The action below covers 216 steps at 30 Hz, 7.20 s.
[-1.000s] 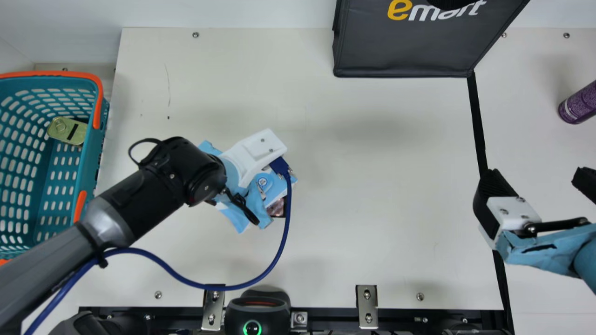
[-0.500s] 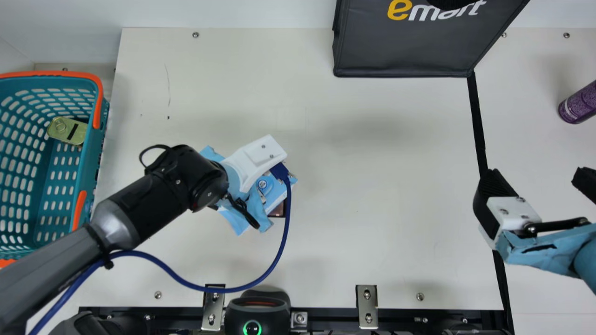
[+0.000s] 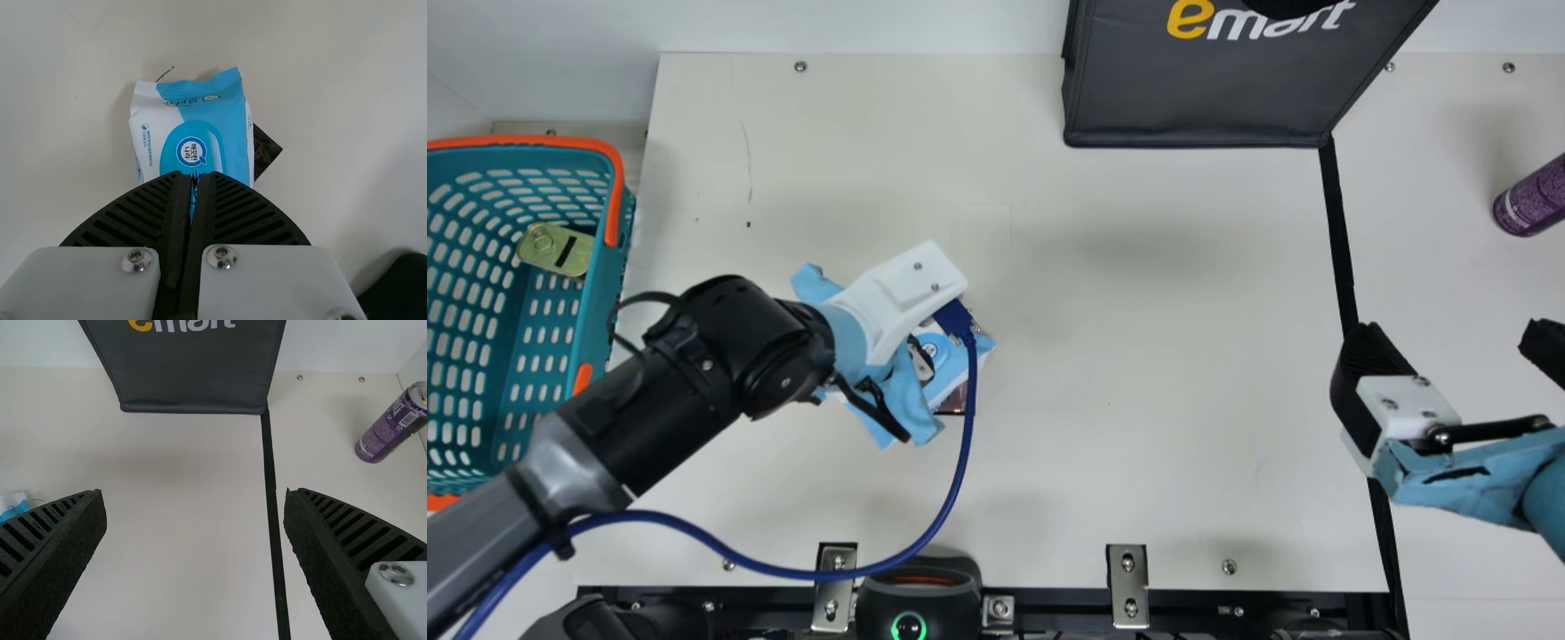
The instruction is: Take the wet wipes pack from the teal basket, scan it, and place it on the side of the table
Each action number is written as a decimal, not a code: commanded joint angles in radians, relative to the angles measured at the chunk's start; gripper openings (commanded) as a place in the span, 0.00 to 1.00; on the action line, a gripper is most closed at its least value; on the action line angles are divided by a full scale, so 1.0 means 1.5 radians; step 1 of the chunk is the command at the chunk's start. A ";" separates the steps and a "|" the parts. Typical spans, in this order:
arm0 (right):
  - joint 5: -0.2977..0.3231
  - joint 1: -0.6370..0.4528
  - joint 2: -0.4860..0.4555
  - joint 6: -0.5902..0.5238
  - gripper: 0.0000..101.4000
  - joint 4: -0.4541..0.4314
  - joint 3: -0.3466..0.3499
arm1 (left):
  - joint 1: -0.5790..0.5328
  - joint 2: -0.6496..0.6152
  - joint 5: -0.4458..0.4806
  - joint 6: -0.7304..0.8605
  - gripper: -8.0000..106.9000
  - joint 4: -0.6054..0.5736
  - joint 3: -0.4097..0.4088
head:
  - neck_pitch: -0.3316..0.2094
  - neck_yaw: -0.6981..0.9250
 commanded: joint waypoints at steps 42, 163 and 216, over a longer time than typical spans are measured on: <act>0.001 0.000 0.000 0.000 0.94 0.000 0.000 | -0.004 0.058 -0.009 -0.002 0.85 0.010 0.020 | -0.019 0.000; 0.001 0.000 0.000 0.000 0.94 0.000 0.000 | -0.068 0.189 -0.169 -0.052 0.00 -0.068 -0.076 | -0.019 0.000; 0.001 0.000 0.000 0.000 0.94 0.000 0.000 | -0.036 0.070 -0.158 -0.093 0.85 -0.127 -0.030 | -0.019 0.000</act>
